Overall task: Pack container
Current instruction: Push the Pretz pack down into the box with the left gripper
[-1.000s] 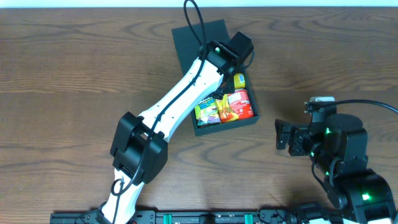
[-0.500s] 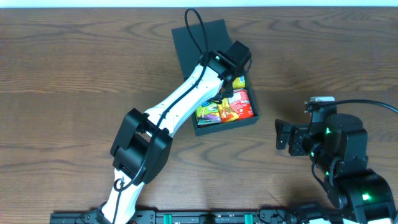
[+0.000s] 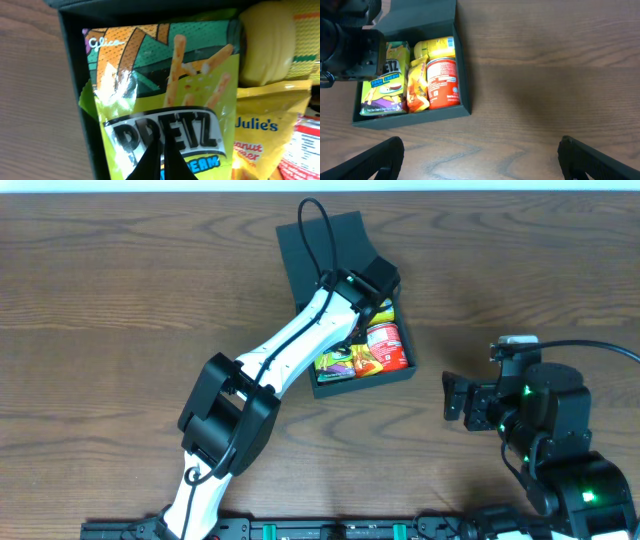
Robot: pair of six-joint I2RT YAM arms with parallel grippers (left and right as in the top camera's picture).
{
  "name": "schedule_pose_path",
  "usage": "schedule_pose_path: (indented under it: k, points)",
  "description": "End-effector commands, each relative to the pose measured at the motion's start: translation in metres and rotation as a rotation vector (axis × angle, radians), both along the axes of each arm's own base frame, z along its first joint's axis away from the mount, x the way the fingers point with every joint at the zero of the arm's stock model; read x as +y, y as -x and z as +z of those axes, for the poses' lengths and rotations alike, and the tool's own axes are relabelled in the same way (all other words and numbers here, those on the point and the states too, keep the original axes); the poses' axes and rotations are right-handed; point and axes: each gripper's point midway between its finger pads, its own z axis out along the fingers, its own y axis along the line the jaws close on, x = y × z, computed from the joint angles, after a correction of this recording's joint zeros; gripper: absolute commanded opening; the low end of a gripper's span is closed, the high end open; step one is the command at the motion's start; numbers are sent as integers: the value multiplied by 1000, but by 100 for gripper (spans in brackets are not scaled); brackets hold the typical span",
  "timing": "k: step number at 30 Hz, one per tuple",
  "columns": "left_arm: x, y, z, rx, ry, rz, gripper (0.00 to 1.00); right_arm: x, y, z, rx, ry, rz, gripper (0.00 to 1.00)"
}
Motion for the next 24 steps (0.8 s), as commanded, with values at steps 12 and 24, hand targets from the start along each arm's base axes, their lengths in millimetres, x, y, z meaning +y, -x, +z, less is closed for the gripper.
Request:
schedule_pose_path:
  k: [12,24]
  points:
    - [12,14,-8,40,-83,-8,5,-2,-1,4,-12,9,-2,99]
    - [5,34,-10,104,-69,-8,6,-2,-1,4,-12,9,-2,99]
